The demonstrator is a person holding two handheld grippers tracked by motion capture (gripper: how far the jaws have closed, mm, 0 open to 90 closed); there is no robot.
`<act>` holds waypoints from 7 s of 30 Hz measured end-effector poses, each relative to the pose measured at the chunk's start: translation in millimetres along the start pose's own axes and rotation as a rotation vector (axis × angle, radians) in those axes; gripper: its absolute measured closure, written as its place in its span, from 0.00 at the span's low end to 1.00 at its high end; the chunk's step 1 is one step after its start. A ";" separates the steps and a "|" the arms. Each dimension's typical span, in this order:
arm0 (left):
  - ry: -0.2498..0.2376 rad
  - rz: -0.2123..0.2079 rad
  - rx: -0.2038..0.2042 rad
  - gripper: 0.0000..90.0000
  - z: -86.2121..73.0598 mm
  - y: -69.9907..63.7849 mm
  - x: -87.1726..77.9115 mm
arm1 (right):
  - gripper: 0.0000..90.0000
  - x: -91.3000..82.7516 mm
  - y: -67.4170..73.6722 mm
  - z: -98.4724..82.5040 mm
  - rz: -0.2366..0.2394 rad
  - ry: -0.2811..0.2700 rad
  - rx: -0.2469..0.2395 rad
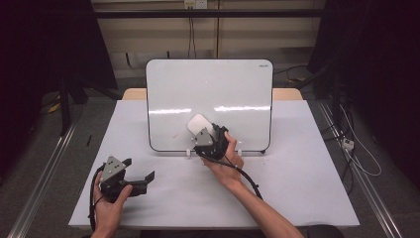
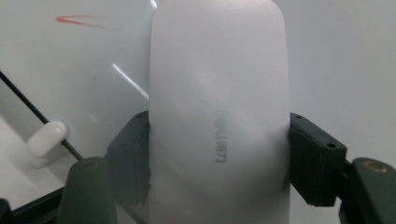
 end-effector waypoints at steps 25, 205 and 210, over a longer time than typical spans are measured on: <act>0.005 -0.003 0.007 0.06 1.1 -0.3 1.6 | 0.35 16.0 23.8 52.9 -0.020 -0.049 0.006; 0.006 -0.003 0.003 0.06 5.0 1.9 7.7 | 0.06 -49.9 -136.9 -124.0 0.146 0.099 0.480; 0.000 0.010 -0.007 0.06 5.4 3.9 7.1 | 0.08 -57.0 -136.2 -134.6 0.125 0.122 0.463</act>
Point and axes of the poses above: each handheld gripper's, and its own axes: x roughly forward along the jaws, z roughly out of its top, y roughly to its left, the point moved 4 cm from there along x, roughly forward along the jaws, and after that the axes turned 11 degrees about -z, right-handed, at the moved point
